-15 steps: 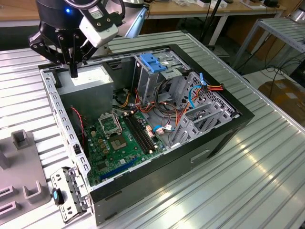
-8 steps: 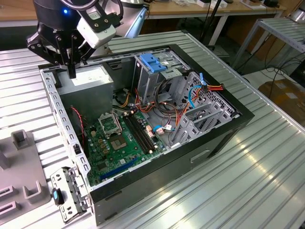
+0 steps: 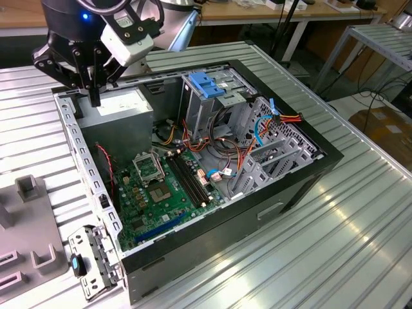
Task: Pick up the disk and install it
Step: 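Reach for the disk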
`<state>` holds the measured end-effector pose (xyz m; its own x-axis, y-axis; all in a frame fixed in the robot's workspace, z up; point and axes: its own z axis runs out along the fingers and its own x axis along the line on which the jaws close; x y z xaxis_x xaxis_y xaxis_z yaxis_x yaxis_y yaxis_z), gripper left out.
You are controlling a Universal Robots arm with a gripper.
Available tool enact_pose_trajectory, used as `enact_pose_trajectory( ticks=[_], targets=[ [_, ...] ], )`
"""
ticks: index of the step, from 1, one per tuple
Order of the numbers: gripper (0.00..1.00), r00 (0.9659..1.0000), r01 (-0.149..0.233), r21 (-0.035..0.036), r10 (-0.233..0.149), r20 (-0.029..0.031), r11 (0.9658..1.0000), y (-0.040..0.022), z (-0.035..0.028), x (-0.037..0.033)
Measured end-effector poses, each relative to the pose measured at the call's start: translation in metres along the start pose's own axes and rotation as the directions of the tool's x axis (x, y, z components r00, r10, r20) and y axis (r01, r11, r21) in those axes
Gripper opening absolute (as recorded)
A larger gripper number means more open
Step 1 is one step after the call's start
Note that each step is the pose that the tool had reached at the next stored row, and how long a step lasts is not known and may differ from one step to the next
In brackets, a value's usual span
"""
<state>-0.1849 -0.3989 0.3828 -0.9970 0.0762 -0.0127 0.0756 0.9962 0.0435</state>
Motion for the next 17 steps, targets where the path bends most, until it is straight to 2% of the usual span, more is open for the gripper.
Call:
enact_pose_trajectory(
  ticks=[17],
  targets=[
    [0.11,1.0000,0.000,0.0002,0.000,-0.0022,1.0000,-0.0005,0.0011,0.0057]
  ],
)
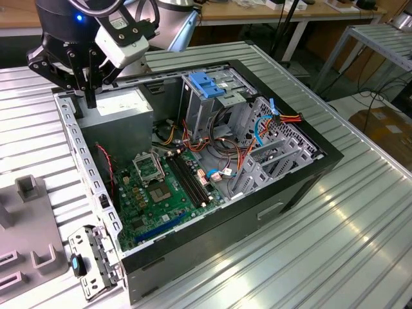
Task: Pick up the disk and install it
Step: 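Reach for the disk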
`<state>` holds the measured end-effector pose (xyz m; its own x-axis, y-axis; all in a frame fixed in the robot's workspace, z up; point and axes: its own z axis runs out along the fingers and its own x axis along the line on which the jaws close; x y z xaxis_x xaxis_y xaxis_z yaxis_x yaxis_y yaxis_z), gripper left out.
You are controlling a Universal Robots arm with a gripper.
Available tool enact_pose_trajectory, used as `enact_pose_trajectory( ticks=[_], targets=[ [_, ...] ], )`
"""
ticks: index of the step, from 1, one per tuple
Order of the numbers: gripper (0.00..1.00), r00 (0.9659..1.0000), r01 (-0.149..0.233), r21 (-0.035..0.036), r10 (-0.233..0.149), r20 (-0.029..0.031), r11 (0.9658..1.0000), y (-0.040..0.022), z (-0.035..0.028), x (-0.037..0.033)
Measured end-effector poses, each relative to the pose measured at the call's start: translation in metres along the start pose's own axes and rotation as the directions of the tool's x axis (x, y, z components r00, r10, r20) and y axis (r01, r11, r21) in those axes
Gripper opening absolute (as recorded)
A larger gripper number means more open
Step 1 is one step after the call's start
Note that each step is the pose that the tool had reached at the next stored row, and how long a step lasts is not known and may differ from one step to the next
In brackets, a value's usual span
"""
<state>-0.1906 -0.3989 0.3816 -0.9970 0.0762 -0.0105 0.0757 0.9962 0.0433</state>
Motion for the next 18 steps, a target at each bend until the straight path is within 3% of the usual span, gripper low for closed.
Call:
enact_pose_trajectory(
  ticks=[18],
  targets=[
    [0.11,1.0000,0.000,0.0003,0.000,-0.0045,1.0000,-0.0006,0.0014,0.0069]
  ],
)
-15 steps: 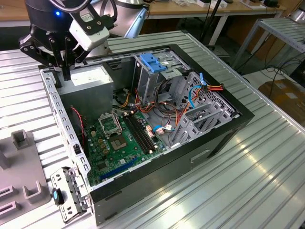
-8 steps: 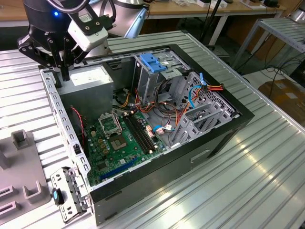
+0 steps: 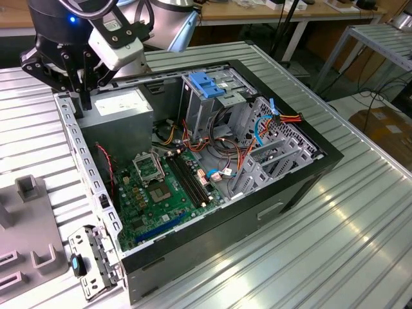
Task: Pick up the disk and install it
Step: 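Reach for the disk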
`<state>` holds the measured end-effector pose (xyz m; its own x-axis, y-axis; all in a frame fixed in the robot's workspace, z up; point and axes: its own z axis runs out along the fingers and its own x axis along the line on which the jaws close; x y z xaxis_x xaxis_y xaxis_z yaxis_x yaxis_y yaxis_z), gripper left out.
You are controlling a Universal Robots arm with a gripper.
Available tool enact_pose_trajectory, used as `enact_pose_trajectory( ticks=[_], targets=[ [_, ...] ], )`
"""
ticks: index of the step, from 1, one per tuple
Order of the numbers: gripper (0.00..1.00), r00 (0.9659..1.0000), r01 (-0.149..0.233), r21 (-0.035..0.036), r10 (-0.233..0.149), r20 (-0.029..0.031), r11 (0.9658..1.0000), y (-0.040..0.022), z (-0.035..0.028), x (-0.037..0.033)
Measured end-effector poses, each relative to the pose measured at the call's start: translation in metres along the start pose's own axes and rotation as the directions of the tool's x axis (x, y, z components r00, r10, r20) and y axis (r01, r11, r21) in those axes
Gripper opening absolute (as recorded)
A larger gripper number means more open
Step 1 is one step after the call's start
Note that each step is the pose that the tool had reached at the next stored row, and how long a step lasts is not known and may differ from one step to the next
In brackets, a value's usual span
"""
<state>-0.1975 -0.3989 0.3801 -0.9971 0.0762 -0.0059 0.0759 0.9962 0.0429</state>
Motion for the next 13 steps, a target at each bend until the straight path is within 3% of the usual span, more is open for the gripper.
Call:
enact_pose_trajectory(
  ticks=[13],
  targets=[
    [0.11,1.0000,0.000,0.0002,0.000,-0.0029,1.0000,-0.0005,0.0010,0.0054]
  ],
)
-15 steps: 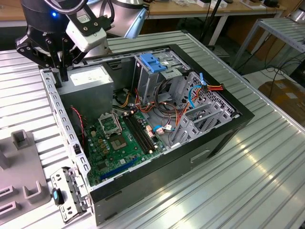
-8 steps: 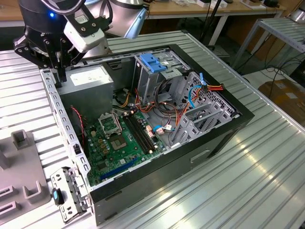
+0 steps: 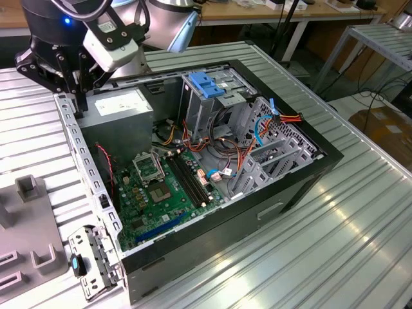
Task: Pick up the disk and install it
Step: 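Reach for the disk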
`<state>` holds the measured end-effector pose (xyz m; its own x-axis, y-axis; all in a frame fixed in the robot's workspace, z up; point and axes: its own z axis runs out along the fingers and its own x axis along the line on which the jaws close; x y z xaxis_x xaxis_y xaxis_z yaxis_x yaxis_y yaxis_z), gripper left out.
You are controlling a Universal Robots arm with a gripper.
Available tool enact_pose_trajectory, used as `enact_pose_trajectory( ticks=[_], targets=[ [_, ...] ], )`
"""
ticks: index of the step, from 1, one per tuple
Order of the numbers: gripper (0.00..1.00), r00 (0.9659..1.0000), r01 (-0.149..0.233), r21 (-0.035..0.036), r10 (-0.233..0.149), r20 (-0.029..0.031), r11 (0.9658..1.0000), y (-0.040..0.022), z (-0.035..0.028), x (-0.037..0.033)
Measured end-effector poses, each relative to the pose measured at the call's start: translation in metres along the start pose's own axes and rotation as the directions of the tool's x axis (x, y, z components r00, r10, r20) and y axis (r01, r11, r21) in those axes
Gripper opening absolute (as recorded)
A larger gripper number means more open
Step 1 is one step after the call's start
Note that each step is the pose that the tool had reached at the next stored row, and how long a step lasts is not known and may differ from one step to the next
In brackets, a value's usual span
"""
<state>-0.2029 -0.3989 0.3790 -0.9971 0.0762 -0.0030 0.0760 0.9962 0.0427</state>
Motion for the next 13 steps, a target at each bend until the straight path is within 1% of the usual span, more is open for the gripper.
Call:
enact_pose_trajectory(
  ticks=[8,13],
  targets=[
    [0.11,1.0000,0.000,0.0001,0.000,-0.0017,1.0000,-0.0003,0.0006,0.0035],
    [0.11,1.0000,0.000,0.0003,0.000,-0.0035,1.0000,-0.0007,0.0011,0.0085]
  ],
)
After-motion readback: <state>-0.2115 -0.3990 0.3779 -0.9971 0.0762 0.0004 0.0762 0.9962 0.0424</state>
